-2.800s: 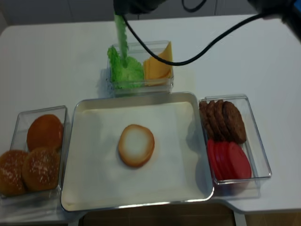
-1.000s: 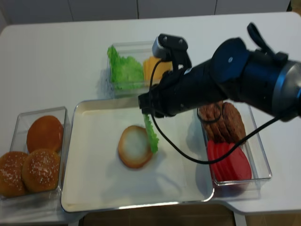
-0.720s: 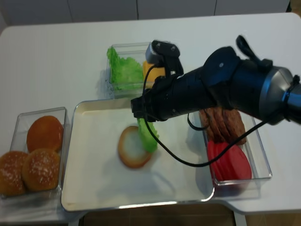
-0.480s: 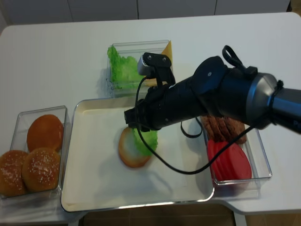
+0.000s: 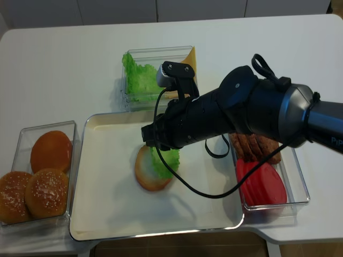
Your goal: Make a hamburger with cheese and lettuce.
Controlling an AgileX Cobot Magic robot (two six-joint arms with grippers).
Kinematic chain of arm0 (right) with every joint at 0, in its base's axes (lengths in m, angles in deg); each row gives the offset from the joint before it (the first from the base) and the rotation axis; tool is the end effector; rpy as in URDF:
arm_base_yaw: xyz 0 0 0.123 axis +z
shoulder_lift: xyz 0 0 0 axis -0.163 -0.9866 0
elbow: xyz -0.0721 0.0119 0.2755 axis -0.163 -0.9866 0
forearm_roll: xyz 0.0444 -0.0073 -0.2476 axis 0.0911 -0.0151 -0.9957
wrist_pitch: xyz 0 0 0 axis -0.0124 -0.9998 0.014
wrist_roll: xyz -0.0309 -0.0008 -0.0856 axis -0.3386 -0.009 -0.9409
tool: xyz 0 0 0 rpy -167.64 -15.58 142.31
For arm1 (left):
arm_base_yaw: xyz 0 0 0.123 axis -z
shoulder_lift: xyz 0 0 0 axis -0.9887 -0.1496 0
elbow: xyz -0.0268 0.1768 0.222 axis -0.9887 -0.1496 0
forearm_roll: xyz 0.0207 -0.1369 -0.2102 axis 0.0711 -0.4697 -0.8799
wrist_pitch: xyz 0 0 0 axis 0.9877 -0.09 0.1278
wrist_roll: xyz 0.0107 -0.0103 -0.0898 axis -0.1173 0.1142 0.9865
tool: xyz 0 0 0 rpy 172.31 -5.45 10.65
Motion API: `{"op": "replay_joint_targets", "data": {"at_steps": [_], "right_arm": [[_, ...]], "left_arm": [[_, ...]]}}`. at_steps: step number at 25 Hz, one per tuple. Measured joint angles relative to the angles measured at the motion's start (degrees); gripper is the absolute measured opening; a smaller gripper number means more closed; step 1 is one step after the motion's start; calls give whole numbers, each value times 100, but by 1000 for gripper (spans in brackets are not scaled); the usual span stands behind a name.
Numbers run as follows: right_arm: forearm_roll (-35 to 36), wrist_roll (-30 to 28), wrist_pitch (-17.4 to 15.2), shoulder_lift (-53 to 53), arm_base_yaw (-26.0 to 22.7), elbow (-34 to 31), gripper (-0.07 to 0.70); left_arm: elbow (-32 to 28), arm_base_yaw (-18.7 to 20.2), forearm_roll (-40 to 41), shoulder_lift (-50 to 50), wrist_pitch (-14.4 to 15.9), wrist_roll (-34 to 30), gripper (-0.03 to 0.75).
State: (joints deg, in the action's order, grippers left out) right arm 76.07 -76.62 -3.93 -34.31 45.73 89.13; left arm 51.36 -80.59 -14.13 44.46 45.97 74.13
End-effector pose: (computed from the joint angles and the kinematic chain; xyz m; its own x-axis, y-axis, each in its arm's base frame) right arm 0.2850 0.2603 0.2315 -0.8073 -0.1593 -0.5682 -0.5239 0.6366 0.5659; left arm -0.0120 0.0023 0.2652 -0.5495 0.0176 -0.8353 -0.0004 0.9998 0.0213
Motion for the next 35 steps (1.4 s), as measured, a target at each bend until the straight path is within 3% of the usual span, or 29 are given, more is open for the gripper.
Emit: {"op": "replay_joint_targets", "data": {"at_steps": [4,13,17,22,26,28,32,35], "right_arm": [[0,0,-114,0,0,0,87],[64,0,-150,0,0,0,351],[136,157,-150,0,0,0,376],[-59,826,-169,172,-232,0,379],[-1191,1972,-278,582,-692,0,361],[-2154,2685,-525,779,-987,0,353],[-4088,3799,-1344,1145,-1639,0,347],[-5083,4096,-1980,1388,-2086,0,346]], "left_arm": [[0,0,0,0,0,0,288],[0,0,0,0,0,0,288],[0,0,0,0,0,0,288],[0,0,0,0,0,0,288],[0,0,0,0,0,0,288],[0,0,0,0,0,0,288],[0,0,0,0,0,0,288],[0,0,0,0,0,0,288]]}}
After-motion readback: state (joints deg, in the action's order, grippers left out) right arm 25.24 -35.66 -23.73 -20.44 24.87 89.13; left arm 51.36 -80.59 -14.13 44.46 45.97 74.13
